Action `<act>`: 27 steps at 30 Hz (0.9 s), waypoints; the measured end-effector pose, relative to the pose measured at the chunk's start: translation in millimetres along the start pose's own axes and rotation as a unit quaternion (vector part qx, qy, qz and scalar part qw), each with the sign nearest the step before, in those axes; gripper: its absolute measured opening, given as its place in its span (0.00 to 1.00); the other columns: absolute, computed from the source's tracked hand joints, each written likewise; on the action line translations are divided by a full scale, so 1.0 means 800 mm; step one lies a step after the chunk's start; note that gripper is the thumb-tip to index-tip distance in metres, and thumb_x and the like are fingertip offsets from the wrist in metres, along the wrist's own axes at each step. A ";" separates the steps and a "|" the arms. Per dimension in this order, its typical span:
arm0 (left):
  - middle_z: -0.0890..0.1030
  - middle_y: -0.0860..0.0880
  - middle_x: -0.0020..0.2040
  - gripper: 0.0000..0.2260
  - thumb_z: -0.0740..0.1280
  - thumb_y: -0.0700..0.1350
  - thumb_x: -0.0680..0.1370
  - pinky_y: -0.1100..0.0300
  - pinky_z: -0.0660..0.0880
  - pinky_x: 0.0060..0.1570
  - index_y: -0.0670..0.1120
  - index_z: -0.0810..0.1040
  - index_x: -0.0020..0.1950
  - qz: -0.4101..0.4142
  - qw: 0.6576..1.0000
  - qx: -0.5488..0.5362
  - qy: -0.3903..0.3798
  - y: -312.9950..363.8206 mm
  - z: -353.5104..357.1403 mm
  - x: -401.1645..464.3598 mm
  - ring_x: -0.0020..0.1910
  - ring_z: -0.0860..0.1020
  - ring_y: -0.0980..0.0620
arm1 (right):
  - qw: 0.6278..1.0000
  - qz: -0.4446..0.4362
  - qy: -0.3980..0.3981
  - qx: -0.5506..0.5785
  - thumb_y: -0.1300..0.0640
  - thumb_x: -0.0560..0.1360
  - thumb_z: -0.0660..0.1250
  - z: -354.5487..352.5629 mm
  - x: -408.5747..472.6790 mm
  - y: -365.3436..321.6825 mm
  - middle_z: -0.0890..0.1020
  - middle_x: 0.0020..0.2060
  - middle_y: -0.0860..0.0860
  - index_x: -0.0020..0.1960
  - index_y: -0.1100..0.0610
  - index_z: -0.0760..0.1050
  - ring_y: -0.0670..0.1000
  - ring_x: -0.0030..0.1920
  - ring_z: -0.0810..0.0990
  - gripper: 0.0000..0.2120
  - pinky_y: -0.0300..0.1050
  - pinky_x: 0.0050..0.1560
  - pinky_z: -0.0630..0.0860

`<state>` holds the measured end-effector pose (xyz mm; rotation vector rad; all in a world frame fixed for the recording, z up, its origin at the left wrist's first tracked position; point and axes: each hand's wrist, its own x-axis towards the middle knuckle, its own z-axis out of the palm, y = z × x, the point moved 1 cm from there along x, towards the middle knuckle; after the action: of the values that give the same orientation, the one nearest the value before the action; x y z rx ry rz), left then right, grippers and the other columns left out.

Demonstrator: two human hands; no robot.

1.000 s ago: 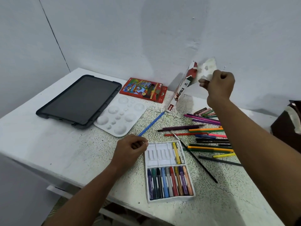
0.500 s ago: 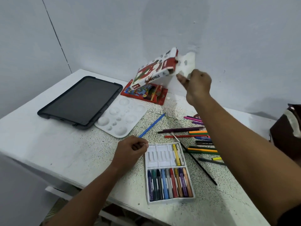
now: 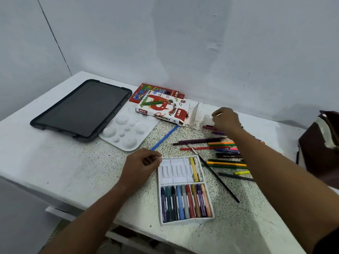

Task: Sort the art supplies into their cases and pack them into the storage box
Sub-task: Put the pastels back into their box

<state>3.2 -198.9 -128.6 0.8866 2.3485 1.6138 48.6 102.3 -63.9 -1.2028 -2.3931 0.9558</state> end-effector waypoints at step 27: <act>0.82 0.54 0.40 0.05 0.74 0.42 0.73 0.70 0.74 0.39 0.49 0.85 0.47 0.009 0.999 0.038 0.010 -0.004 0.005 0.002 0.39 0.78 0.58 | 0.990 -0.139 0.013 -0.006 0.59 0.79 0.63 -0.068 -0.033 0.023 0.80 0.48 0.53 0.64 0.55 0.69 0.54 0.44 0.81 0.14 0.45 0.42 0.76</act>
<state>2.5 -195.8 -132.8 0.9116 2.4382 1.5556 104.3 112.4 -35.8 -0.8485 -2.4642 0.8332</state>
